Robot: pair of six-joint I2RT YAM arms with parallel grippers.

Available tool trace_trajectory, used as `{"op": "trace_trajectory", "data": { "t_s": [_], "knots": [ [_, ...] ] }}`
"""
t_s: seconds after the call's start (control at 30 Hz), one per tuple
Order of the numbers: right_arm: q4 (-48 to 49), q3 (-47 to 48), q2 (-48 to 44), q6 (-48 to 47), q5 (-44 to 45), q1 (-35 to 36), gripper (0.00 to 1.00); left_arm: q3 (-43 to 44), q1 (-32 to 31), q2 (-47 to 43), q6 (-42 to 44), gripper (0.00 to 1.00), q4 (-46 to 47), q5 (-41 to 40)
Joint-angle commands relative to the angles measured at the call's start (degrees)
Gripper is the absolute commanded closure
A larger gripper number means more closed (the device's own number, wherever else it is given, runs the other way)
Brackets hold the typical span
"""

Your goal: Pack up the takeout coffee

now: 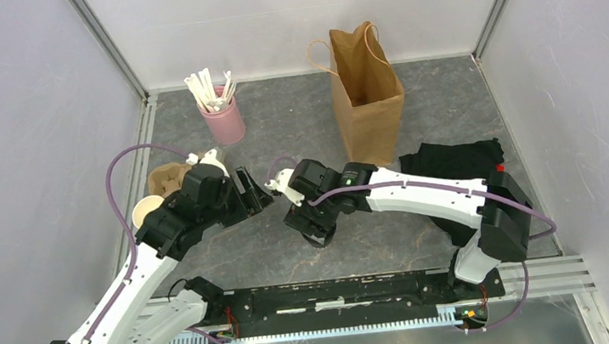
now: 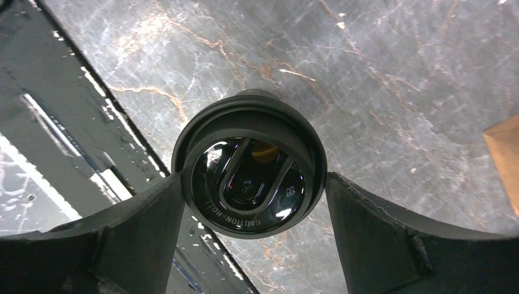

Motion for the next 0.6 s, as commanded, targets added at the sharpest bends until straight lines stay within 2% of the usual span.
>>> {"op": "trace_trajectory", "data": {
  "t_s": [0.0, 0.17, 0.27, 0.43, 0.57],
  "knots": [
    [-3.72, 2.70, 0.08, 0.07, 9.33, 0.91, 0.15, 1.26, -0.17, -0.51, 1.30, 0.19, -0.55, -1.99],
    [-2.78, -1.91, -4.09, 3.59, 15.11, 0.36, 0.20, 1.19, -0.21, 0.10, 1.89, 0.19, -0.19, -1.92],
    [-2.14, -6.76, -7.96, 6.31, 16.85, -2.35, 0.22, 0.93, -0.12, 0.51, 2.18, 0.19, 0.31, -1.40],
    [-2.20, -17.19, -17.64, 8.79, 18.57, -12.98, 0.22, 0.43, -0.18, 1.04, 2.30, 0.19, 1.25, -0.45],
    [-2.30, -23.03, -24.59, 7.29, 18.35, -22.18, 0.20, 0.23, -0.15, 1.39, 2.37, 0.19, 1.54, 0.17]
  ]
}}
